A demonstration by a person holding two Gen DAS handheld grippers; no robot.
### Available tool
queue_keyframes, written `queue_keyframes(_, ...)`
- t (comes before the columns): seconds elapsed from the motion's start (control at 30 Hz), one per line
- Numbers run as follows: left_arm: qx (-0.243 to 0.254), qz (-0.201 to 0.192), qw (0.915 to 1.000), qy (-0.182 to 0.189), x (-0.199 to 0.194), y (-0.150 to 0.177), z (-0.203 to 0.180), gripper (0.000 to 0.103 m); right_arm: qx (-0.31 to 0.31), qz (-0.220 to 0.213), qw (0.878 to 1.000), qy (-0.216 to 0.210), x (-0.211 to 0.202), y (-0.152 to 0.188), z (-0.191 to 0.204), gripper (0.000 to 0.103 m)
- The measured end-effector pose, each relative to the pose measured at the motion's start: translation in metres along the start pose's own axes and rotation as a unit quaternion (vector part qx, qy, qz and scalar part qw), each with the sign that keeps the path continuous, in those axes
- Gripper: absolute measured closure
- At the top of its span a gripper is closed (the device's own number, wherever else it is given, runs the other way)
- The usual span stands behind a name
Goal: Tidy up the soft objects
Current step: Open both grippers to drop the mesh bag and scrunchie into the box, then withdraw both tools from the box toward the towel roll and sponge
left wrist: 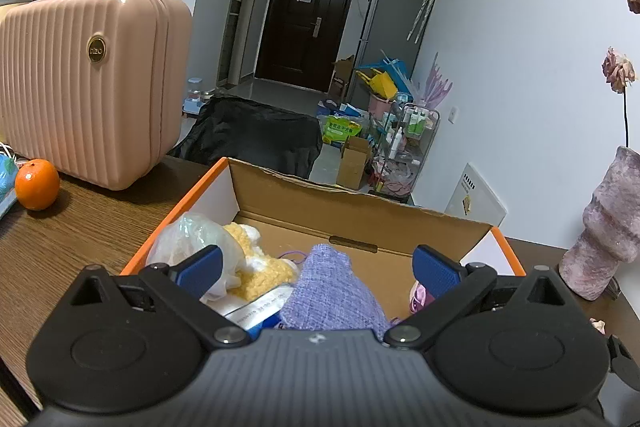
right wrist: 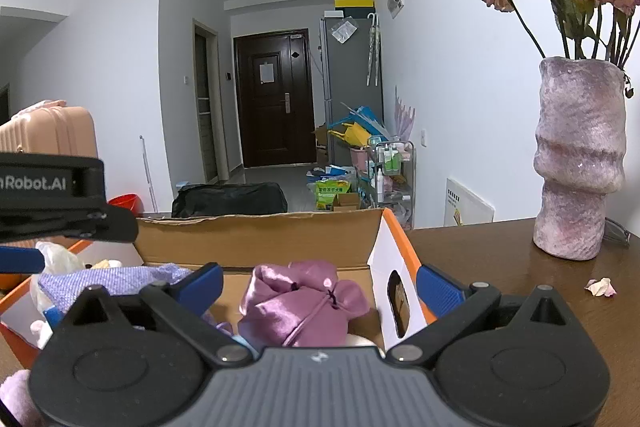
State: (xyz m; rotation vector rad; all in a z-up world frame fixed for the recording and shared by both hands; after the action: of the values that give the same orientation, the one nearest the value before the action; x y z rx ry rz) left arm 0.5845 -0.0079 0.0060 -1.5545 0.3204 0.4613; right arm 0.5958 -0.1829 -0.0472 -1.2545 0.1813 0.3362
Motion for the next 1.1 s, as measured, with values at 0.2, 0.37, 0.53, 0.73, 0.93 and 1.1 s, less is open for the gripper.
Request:
queue_keyframes(0.2, -0.007, 0.003, 0.9999, 0.008, 0.001, 0.001, 0.002, 0.0, 0.0, 0.001, 1.0, 0.0, 0.0, 0.001, 0.0, 0.0)
queue_keyframes(0.37, -0.019, 0.003, 0.9997, 0.015, -0.001, 0.004, 0.005, 0.0, 0.002, 0.0, 1.0, 0.001, -0.001, 0.001, 0.0, 0.0)
queue_keyframes(0.53, -0.021, -0.001, 0.9995, 0.024, -0.006, 0.006, 0.005, 0.0, 0.002, -0.003, 1.0, 0.002, -0.005, 0.001, -0.002, 0.0)
queue_keyframes(0.73, -0.031, 0.005, 0.9984, 0.048, -0.013, 0.012, 0.004, 0.0, -0.003, -0.011, 1.0, 0.003, -0.02, 0.003, -0.004, 0.0)
queue_keyframes(0.93, -0.055, 0.0, 0.9949, 0.085, -0.031, 0.024, 0.006, 0.0, -0.003, -0.019, 1.0, 0.006, -0.041, 0.007, -0.011, 0.0)
queue_keyframes(1.1, -0.037, -0.015, 0.9944, 0.098, -0.055, 0.036, -0.004, 0.0, -0.007, -0.025, 1.0, 0.009, -0.063, 0.01, -0.019, 0.0)
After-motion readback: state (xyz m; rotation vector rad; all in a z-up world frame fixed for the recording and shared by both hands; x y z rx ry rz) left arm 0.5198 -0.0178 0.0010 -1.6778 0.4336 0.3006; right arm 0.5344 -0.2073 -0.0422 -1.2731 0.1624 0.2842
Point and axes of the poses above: each gripper's, at about its wrist camera, not at the fingertips, and x roughly the way its jaws point, z to its left, y to its underside, the point moved 3 cm from there along x, roughly the way its jaws point, and after that the axes turned 14 degrees about x, right-handed, at the moved point
